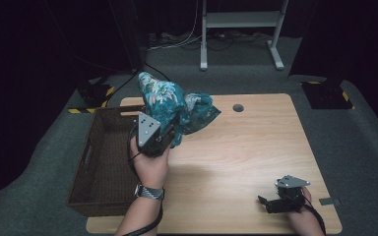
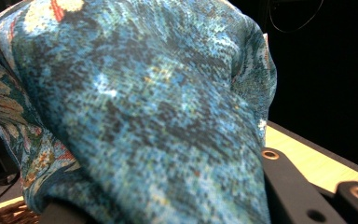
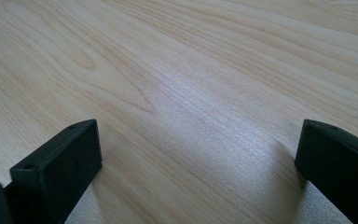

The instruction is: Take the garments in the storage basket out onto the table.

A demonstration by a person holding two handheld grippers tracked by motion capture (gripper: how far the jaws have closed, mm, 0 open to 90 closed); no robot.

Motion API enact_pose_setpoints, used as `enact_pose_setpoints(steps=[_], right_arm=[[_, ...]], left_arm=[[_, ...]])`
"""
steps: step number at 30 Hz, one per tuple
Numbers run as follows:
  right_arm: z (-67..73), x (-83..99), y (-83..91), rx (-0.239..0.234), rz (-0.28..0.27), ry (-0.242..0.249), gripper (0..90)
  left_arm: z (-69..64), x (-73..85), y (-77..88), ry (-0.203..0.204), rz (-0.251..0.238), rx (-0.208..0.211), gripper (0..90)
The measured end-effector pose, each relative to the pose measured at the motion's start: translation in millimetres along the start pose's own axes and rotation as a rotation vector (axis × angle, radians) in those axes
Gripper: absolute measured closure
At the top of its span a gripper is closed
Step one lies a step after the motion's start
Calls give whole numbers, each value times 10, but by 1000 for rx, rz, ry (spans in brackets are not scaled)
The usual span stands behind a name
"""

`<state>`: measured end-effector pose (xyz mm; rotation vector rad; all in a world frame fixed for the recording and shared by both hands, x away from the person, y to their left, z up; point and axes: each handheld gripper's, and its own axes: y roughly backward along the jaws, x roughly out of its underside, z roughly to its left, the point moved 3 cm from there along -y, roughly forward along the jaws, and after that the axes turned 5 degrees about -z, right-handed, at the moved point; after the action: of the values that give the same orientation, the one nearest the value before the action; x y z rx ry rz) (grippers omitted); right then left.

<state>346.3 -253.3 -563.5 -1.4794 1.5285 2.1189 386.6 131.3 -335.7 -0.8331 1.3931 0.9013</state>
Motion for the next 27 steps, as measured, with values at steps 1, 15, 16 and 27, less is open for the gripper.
enact_pose_setpoints(steps=[1, 15, 16, 27], right_arm=[[0, 0, 0, 0, 0, 0, 5], [3, -3, -1, -1, 2, 0, 5], [3, -3, -1, -2, 2, 0, 5], [5, 0, -1, -3, 1, 7, 5]], left_arm=[[-14, 1, -10, 1, 2, 0, 753], [-280, 26, -198, -14, 23, 25, 753], [-298, 31, -216, -12, 25, 28, 753], [-499, 31, -377, -12, 29, 71, 753]])
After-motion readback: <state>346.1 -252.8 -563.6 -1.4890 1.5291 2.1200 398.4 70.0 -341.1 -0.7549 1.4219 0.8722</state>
